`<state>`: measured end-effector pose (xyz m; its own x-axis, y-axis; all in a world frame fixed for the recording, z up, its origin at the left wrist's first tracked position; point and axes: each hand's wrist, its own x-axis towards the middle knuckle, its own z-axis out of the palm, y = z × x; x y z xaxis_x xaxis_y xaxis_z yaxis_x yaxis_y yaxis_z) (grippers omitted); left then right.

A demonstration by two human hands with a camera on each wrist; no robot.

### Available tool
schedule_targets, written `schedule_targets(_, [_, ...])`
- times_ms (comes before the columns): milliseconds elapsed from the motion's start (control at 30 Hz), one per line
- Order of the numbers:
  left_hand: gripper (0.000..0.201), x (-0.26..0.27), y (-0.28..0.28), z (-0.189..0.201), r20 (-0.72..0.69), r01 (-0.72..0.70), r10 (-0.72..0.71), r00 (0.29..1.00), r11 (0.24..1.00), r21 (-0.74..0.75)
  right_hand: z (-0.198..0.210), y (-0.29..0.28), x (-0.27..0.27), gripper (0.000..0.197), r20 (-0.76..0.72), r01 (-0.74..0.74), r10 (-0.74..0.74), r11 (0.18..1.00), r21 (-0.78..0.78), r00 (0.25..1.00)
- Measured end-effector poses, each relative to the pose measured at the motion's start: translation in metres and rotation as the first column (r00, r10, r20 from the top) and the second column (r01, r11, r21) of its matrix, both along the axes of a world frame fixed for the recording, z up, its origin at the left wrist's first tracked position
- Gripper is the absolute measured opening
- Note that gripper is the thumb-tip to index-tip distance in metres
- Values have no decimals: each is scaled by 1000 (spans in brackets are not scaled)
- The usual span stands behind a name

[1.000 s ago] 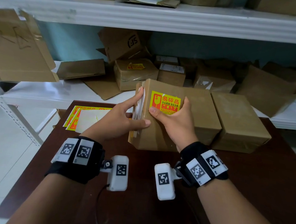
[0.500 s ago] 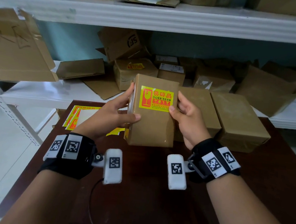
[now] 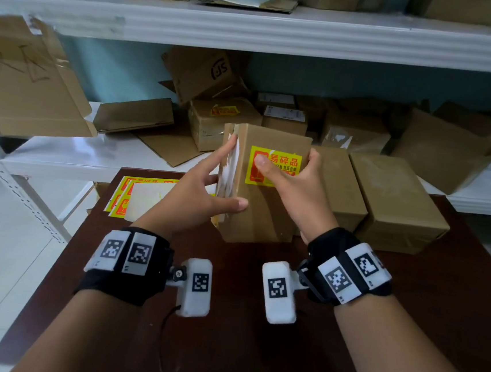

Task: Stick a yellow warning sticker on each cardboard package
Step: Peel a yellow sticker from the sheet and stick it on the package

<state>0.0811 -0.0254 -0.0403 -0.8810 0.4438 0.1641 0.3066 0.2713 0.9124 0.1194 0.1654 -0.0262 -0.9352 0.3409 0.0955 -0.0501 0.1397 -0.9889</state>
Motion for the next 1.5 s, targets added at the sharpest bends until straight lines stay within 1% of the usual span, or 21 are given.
schedule_targets(33, [106, 1, 3, -1, -25, -1, 1, 1000, 1000, -3, 0, -3, -1, 100, -7, 34, -34, 999, 5, 999])
schedule_targets(133, [107, 6, 9, -1, -92, 2, -4, 996, 1000, -23, -2, -5, -3, 122, -7, 108, -108, 994, -21, 994])
schedule_targets(200, [108, 8, 11, -2, -128, -3, -4, 992, 999, -51, -4, -3, -4, 126, -5, 128, -129, 991, -47, 992])
schedule_targets(300, [108, 9, 12, -3, -138, -6, -4, 990, 997, -74, -3, 0, -1, 128, 12, 134, -133, 987, -84, 991])
schedule_targets(400, [107, 9, 13, -3, -155, -13, -3, 988, 995, -102, -1, 4, 3, 114, 24, 125, -123, 985, -123, 992])
schedule_targets(600, [105, 8, 11, -3, -138, -14, 0, 990, 995, -97, 0, 15, 3, 67, -10, 135, -142, 961, -242, 990])
schedule_targets(700, [104, 7, 11, -3, -127, -8, -2, 992, 997, -83, -3, 23, 0, 55, -6, 128, -135, 951, -282, 991])
schedule_targets(833, [104, 8, 11, -3, -102, 1, -6, 995, 999, -51, -6, 30, -3, 40, -15, 133, -144, 947, -291, 990])
schedule_targets(900, [103, 7, 11, -3, -79, 1, -4, 997, 999, -37, -6, 33, -4, 36, -12, 135, -146, 942, -307, 989])
schedule_targets(1033, [103, 5, 8, -3, -41, 6, -5, 999, 1000, 16, -8, 37, -6, 45, 11, 152, -159, 923, -352, 987])
schedule_targets(1167, [102, 4, 7, -4, -19, 0, 0, 1000, 1000, 15, -9, 37, -6, 28, 22, 162, -166, 915, -370, 986])
schedule_targets(1267, [96, 2, 5, -5, -9, -1, 1, 1000, 1000, 5, -10, 33, -5, 27, 12, 156, -163, 918, -365, 987])
schedule_targets(1300, [91, 2, 7, -5, -2, -24, 24, 1000, 1000, 6, -10, 30, -4, 28, 2, 148, -157, 922, -357, 988])
schedule_targets(1367, [83, 2, 12, -5, 25, -144, 144, 989, 989, 19, -14, 22, -4, 29, -37, 134, -152, 944, -300, 988])
schedule_targets(1433, [79, 2, 19, -3, 32, -305, 304, 952, 952, 36, -17, 12, -4, 29, -75, 126, -145, 968, -218, 987])
schedule_targets(1500, [70, 3, 24, 0, 1, -441, 441, 898, 897, 38, -20, 3, -5, 28, -105, 122, -138, 981, -151, 985])
